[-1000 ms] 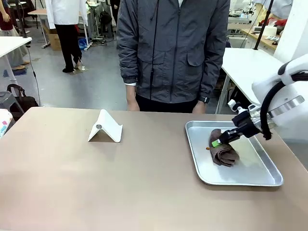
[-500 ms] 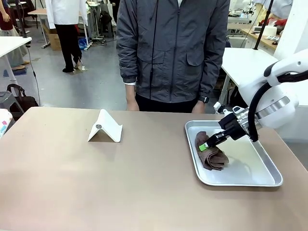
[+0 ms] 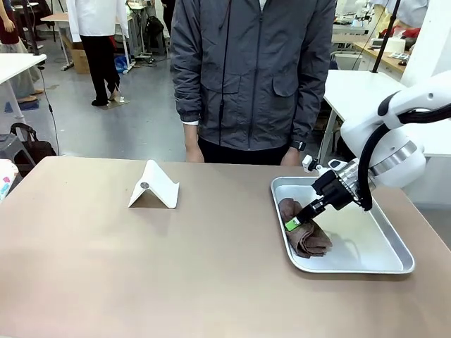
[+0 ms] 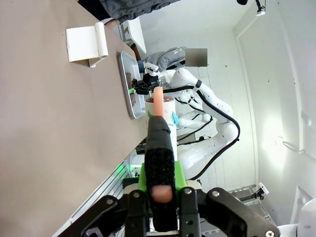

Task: Clean the surface of the table.
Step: Clean the area not pointed to by the person.

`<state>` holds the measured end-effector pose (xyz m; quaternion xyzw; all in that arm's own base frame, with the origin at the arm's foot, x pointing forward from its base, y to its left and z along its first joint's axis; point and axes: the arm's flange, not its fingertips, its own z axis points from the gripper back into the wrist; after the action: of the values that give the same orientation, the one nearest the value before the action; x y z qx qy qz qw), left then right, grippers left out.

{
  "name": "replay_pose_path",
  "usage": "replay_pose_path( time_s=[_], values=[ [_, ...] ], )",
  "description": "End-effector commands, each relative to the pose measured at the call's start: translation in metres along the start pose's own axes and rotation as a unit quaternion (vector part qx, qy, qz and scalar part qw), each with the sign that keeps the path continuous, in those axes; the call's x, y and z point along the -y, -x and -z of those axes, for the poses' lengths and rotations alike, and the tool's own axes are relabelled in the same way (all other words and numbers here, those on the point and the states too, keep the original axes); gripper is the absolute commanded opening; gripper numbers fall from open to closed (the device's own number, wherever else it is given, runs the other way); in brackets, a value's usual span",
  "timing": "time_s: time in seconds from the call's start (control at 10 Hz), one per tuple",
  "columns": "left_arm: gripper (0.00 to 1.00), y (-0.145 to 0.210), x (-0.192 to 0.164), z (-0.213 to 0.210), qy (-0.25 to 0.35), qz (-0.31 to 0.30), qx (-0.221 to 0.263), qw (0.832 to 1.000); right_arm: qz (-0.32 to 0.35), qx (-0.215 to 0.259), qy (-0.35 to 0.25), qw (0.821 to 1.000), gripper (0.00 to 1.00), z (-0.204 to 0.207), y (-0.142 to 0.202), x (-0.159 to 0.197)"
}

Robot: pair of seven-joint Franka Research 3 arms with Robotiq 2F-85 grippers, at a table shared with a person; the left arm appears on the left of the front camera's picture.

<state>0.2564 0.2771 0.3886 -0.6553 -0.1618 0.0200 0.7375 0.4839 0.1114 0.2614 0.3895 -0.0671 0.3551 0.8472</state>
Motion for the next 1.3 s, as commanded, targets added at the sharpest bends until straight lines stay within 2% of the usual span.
replay_pose_path(
  time_s=[0.0, 0.3, 0.6, 1.2],
  values=[
    [0.22, 0.001, 0.004, 0.000, 0.002, 0.003, 0.004, 1.000, -0.003, -0.037, 0.016, 0.999, 0.08, 0.016, 0.019, 0.004],
    [0.22, 0.001, 0.004, 0.000, 0.002, 0.003, 0.004, 1.000, 0.016, 0.023, 0.082, 0.996, 0.08, -0.004, 0.021, 0.017],
    [0.22, 0.001, 0.004, 0.000, 0.002, 0.003, 0.004, 1.000, 0.038, 0.060, 0.134, 0.988, 0.08, -0.031, 0.028, 0.027],
    [0.22, 0.001, 0.004, 0.000, 0.002, 0.003, 0.004, 1.000, 0.109, 0.134, 0.170, 0.970, 0.08, -0.097, 0.057, 0.055]
  ],
)
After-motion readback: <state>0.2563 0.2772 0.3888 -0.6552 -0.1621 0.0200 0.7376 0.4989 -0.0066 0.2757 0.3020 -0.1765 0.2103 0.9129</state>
